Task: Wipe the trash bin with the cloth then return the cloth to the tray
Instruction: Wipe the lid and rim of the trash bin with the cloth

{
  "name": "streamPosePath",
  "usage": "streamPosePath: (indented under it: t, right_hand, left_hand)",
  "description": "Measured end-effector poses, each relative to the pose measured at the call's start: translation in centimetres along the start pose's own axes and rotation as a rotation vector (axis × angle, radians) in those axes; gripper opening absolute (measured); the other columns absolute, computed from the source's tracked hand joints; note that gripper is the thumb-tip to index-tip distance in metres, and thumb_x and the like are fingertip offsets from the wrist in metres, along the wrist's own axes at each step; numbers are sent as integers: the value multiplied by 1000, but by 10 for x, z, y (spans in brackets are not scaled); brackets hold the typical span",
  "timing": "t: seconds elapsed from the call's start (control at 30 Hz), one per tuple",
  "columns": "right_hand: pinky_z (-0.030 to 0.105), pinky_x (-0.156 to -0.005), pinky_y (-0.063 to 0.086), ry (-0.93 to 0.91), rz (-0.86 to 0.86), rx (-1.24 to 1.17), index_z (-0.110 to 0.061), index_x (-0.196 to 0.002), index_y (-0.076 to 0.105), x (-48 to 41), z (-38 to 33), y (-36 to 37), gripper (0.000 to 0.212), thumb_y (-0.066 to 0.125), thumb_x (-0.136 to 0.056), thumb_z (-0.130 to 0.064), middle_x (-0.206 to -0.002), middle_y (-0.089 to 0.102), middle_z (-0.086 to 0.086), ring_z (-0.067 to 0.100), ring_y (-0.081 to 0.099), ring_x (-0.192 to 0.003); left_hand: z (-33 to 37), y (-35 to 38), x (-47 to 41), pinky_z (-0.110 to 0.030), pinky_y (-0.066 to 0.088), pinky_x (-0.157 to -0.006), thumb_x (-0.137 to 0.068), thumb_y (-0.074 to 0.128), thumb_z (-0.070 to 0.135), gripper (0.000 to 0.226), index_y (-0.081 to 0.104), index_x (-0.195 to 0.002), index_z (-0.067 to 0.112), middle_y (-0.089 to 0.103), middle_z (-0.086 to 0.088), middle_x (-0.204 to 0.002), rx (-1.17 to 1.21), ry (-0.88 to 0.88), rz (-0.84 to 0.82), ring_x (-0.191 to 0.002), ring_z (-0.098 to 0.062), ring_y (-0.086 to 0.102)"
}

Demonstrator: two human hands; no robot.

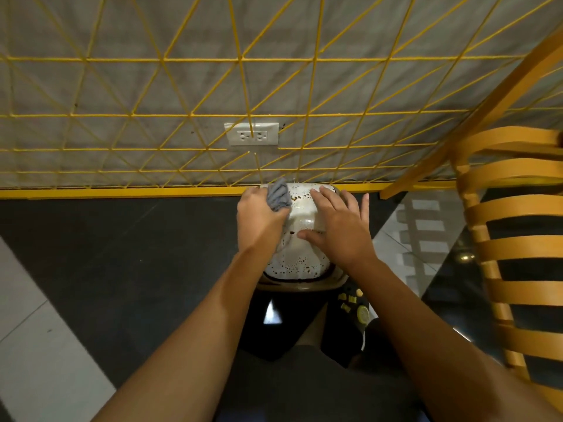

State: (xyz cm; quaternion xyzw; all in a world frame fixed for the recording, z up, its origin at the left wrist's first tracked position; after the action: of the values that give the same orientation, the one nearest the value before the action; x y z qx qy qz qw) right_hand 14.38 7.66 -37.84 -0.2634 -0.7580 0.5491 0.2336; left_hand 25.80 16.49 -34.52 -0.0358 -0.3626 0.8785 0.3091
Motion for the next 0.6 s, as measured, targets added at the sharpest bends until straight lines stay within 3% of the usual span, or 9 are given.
streamPosePath:
  t: [0.13, 0.33, 0.4, 0.5, 0.6]
  right_hand:
    - [54, -112, -7, 3, 1, 2, -28, -142, 29, 0, -1, -1, 80, 62, -75, -56, -149, 32, -6, 25, 19, -139]
    - [54, -111, -9, 5, -4, -11, -29, -141, 30, 0, -1, -1, 80, 62, -73, -58, -148, 33, -7, 25, 19, -139]
    - [54, -111, -9, 9, 0, -15, -28, -141, 31, -1, -1, -3, 79, 62, -74, -56, -148, 33, -6, 24, 19, -139]
    - [54, -111, -9, 7, 6, -26, -28, -141, 31, 1, -1, -3, 77, 61, -75, -54, -148, 33, -7, 23, 20, -139]
    - [55, -111, -10, 4, -2, -20, -29, -141, 30, 2, -1, -2, 78, 61, -75, -57, -149, 32, -8, 24, 19, -139]
  left_hand:
    - [6, 6, 6, -27, 35, -62, -78, 62, 11, 10, 55, -72, 7, 44, -3, -75, -29, 85, -80, -67, -15, 46]
    - [-10, -9, -13, -19, 32, -57, -77, 64, 8, 11, 60, -82, 0, 53, -13, -89, -31, -8, 59, -72, -18, 48]
    - [-3, 1, 0, -14, 35, -56, -78, 64, 9, 11, 61, -86, 3, 57, -9, -89, -36, 38, -38, -71, -13, 49]
    - [2, 18, 21, -25, 43, -62, -76, 69, 12, 16, 63, -89, 5, 51, -3, -87, -87, 174, -120, -78, -18, 54]
    - [-12, 1, -1, -24, 45, -62, -73, 67, 8, 12, 63, -84, 8, 55, -8, -92, -25, 19, -9, -76, -20, 55]
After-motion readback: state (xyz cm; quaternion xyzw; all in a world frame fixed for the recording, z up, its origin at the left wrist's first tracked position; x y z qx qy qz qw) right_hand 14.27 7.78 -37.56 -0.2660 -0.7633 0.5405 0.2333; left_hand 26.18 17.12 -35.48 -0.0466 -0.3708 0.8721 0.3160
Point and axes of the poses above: each hand's wrist, its own x-axis away from the middle knuckle, its own y-axis out of the palm, z = x × y, the point moved 2 cm from there along -x, towards the middle knuckle
